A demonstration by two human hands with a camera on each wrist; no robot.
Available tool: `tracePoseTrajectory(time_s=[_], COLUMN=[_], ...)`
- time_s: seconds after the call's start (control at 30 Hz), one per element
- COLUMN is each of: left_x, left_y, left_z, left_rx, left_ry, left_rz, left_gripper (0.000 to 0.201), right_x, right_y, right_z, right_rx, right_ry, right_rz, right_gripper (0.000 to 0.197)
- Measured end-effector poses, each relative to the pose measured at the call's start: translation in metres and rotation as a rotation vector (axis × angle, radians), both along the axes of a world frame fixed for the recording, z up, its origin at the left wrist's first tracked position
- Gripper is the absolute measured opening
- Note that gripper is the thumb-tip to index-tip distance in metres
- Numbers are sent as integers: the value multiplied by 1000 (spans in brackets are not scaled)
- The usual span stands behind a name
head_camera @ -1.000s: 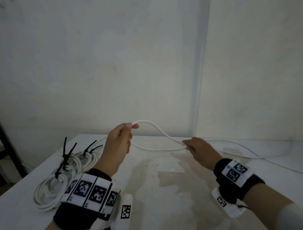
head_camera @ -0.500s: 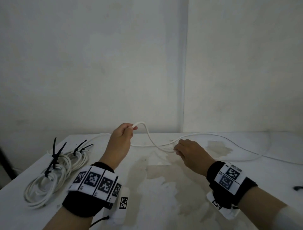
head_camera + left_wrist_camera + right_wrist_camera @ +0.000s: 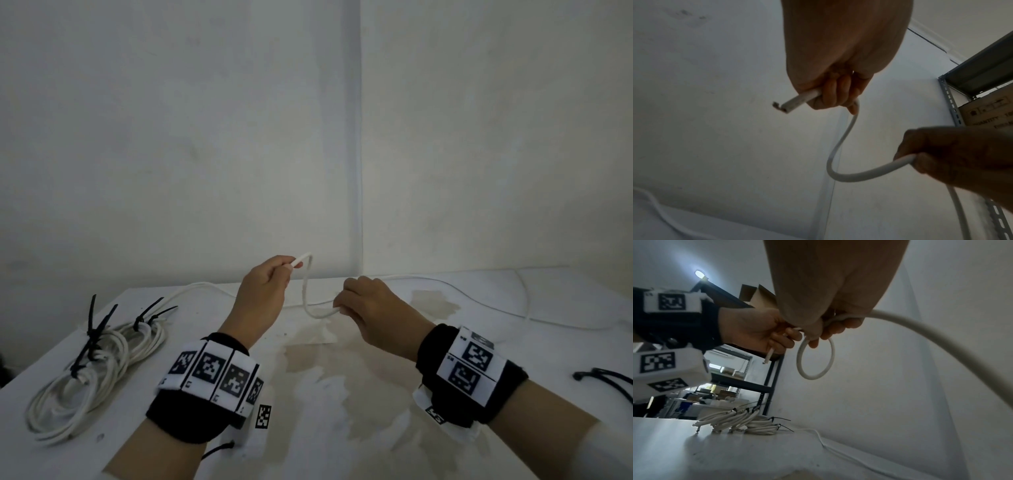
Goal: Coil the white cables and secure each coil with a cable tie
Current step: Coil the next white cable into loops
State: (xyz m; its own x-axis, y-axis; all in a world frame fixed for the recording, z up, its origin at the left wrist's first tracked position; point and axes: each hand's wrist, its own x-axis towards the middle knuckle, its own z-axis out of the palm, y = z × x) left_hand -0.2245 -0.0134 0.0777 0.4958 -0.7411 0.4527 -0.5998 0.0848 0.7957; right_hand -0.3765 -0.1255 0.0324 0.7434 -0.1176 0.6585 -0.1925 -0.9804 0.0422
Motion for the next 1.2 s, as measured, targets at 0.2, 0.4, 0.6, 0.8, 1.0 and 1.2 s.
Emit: tracePoseTrajectory(time_s=[0.2, 0.4, 0.6, 0.8, 1.0, 1.2], left_x=[-10, -29, -31, -19, -14, -8], left_y=[6, 10, 21, 27, 29, 32], left_z=[-1, -1, 6, 7, 9, 10], left_rx=[101, 234, 190, 172, 178, 207], left_ry=[11, 88, 139, 268, 279, 194], left_rz=[-78, -198, -267, -278, -265, -274], left_gripper=[29, 41, 34, 36, 36, 35], right_x=[-5, -8, -8, -7, 7, 13], right_y=[18, 23, 11, 7, 12, 15], right_z=[23, 40, 48, 47, 52, 54], right_rx=[154, 466, 690, 749, 712, 666], right_ry=[-41, -70, -90, -112, -2, -34], right_rz=[127, 105, 123, 62, 24, 48], right_gripper=[24, 16, 14, 21, 22, 19])
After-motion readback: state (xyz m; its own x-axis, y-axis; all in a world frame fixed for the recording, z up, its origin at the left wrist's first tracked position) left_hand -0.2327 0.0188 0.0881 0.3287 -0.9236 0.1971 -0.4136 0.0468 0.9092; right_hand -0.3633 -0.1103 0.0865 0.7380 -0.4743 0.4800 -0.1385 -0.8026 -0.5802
